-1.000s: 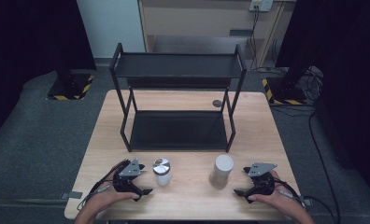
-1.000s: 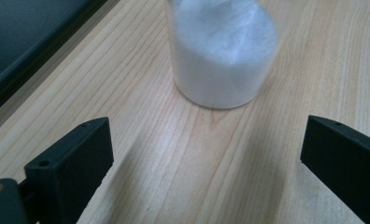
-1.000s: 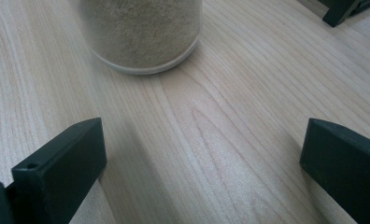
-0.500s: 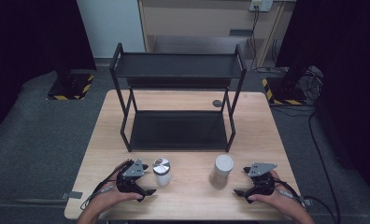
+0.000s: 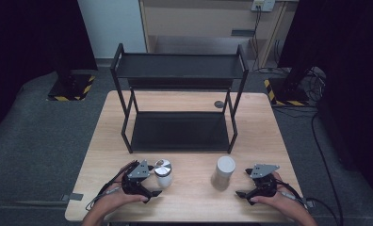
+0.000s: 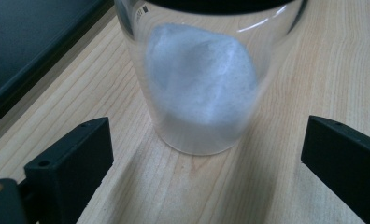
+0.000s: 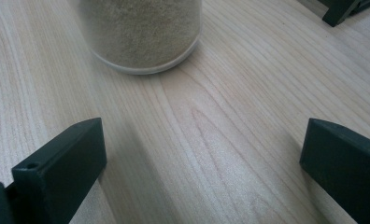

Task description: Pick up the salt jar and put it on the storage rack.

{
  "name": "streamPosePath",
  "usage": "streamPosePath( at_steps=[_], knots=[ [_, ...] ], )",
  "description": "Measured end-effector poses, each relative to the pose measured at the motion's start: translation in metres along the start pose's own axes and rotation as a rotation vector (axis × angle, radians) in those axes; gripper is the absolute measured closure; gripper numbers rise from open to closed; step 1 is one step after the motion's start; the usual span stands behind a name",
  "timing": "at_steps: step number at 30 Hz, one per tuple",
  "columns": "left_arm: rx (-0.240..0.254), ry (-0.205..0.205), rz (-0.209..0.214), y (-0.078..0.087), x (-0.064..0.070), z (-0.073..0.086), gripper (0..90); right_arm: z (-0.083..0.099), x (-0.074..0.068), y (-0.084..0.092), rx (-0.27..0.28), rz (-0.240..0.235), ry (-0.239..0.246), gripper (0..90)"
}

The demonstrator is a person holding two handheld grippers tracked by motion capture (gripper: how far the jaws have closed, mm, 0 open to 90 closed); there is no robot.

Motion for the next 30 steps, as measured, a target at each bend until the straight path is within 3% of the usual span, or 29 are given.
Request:
streamPosePath(
  at_steps=[20, 30],
  knots=[
    [0.029, -0.006, -0.002, -0.0065, 0.0041, -0.005, 1.5, -0.0001, -0.0002, 0.0001, -0.001, 0.0, -0.002, 1.3],
    [0.076, 0.0, 0.001, -0.0078, 0.0059, -0.0085, 1.7, 0.0, -0.0002, 0.0002, -0.001, 0.0, -0.003, 1.3]
  ],
)
Point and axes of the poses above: each handheld gripper's, and its own axes: y roughly backward along the jaws, z roughly out of its underside, x roughly to its right, the point moved 9 cm from there along -y, roughly forward along the jaws, and after that the axes turned 10 degrees about y, right-handed, at the moved point
